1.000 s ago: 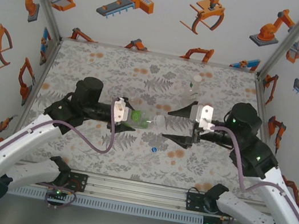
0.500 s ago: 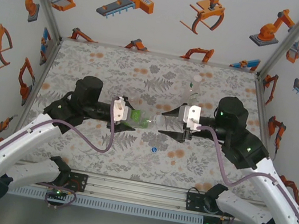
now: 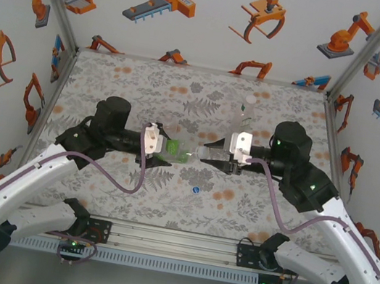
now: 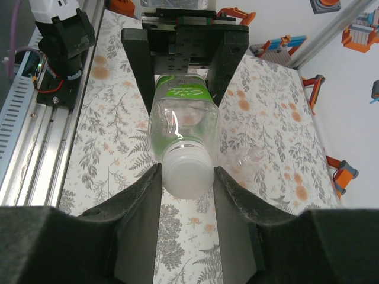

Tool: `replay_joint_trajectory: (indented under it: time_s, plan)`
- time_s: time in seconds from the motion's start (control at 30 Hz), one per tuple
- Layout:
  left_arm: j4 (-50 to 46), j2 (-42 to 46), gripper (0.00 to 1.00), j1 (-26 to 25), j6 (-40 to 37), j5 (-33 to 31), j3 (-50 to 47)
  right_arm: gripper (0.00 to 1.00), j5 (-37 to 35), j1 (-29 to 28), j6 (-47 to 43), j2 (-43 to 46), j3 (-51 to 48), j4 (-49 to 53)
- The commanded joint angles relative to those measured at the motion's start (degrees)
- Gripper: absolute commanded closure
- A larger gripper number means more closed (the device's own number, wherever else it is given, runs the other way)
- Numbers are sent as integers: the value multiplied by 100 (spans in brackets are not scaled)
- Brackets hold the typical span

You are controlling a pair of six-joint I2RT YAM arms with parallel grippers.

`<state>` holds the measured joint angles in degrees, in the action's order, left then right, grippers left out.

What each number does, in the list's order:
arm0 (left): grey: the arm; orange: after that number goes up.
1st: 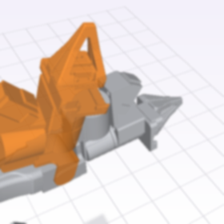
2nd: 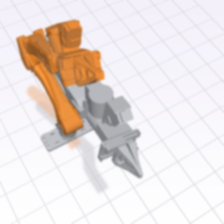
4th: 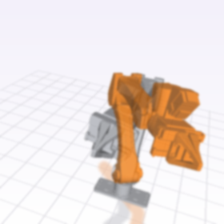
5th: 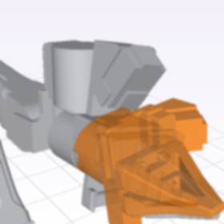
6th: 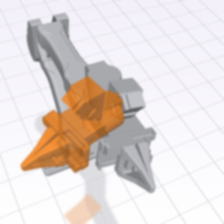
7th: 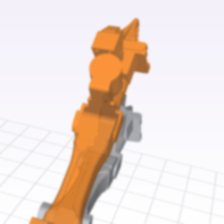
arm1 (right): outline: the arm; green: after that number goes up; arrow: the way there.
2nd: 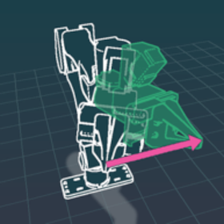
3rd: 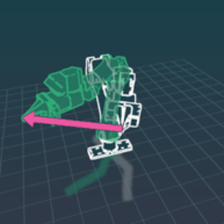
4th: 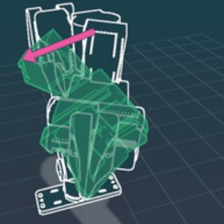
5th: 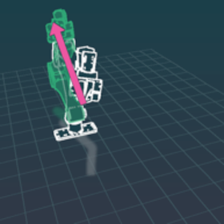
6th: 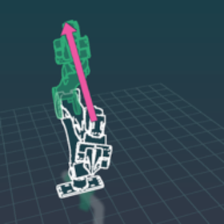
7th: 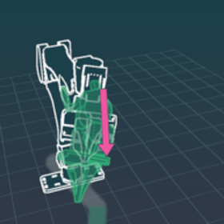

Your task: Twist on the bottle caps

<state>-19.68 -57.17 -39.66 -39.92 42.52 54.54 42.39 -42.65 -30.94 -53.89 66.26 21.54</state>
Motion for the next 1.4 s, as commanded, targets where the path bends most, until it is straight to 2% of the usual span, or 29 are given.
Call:
replay_joint_trajectory:
  time_s: [0.0, 0.1, 0.23, 0.5, 0.6, 0.73, 0.87, 1.07, 1.17, 1.33, 1.37]
  plan:
    - [-22, 29, 100, 23, -112, 171, 176, 78, -160, -50, 45, 26, -99, -186]
    - [-15, 55, 100, 23, -98, 97, 179, 86, -339, -50, 502, 81, -228, -456]
    - [150, 125, 100, 27, -43, -214, 88, 100, -799, -50, 1644, 196, -556, -1077]
    - [512, 230, 100, 24, 90, -727, -87, 100, -1664, -50, 4523, 366, -1355, -2686]
    - [623, 272, 100, 31, 132, -887, -135, 100, -2103, -58, 5343, 353, -1469, -2807]
    - [685, 284, 100, 38, 142, -946, -178, 100, -2338, -68, 6276, 245, -1515, -2893]
    - [688, 282, 100, 51, 142, -914, -181, 100, -2336, -68, 7050, 58, -1296, -2782]
    - [764, 259, 100, 46, 159, -971, -217, 100, -2558, -72, 8742, -176, -1155, -2632]
    - [793, 210, 100, 48, 191, -1068, -213, 100, -2483, -72, 9153, -304, -1082, -2630]
    - [843, 184, 100, 42, 257, -1284, -207, 100, -2600, -69, 9288, -305, -971, -2266]
    - [846, 192, 100, 43, 255, -1307, -223, 94, -2557, -65, 9256, -319, -955, -2234]
